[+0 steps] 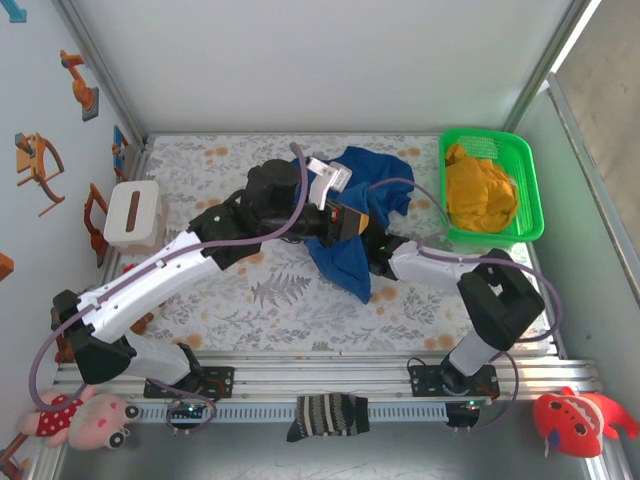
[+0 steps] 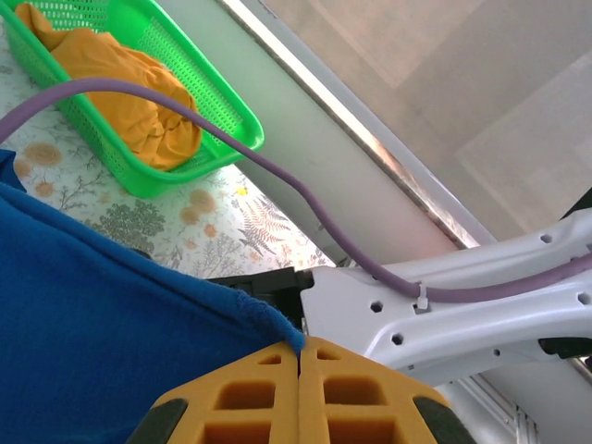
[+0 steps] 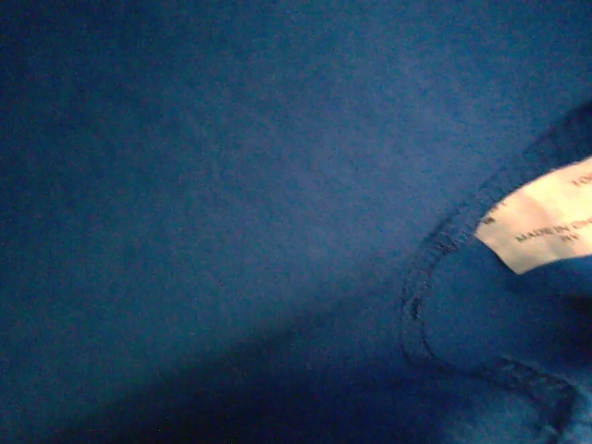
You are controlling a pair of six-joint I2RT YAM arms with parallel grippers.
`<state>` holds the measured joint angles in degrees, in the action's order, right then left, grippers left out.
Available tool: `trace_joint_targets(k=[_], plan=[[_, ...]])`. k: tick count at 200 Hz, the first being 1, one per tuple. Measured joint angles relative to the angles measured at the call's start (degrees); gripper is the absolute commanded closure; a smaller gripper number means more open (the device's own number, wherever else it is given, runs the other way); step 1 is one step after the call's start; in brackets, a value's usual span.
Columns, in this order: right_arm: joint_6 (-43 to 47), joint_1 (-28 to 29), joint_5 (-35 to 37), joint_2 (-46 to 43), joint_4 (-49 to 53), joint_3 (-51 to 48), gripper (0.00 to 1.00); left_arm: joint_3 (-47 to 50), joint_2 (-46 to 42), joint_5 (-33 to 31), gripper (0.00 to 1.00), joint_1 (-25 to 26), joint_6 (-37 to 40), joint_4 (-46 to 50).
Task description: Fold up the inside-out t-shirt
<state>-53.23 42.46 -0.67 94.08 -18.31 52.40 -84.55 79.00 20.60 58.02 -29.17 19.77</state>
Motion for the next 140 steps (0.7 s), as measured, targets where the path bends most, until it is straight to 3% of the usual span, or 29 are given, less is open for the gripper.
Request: trace_joint_targets(k=[39,59,98,140], plan=[[-0.4,-2.4,-0.2,14.3,-1.2,13.1,0.91,-3.4,2.4,0.0,1.00,2.8,-1.3,-0.5],[-1.7,-4.7,-0.2,18.8,-1.9,16.3,0.82,-8.7,5.1,0.5,1.00,6.8,-2.7,-1.3],[-2.6,-7.9,-0.4,20.4,-1.5,16.9,0.60,-11.4,5.9,3.0,1.00,10.2,-5.5,-5.0],[-3.5,-7.6,-1.4,20.4,-1.6,16.7,0.50,-12.2,7.8,4.8,1.00,9.0,-7.4,-6.9]])
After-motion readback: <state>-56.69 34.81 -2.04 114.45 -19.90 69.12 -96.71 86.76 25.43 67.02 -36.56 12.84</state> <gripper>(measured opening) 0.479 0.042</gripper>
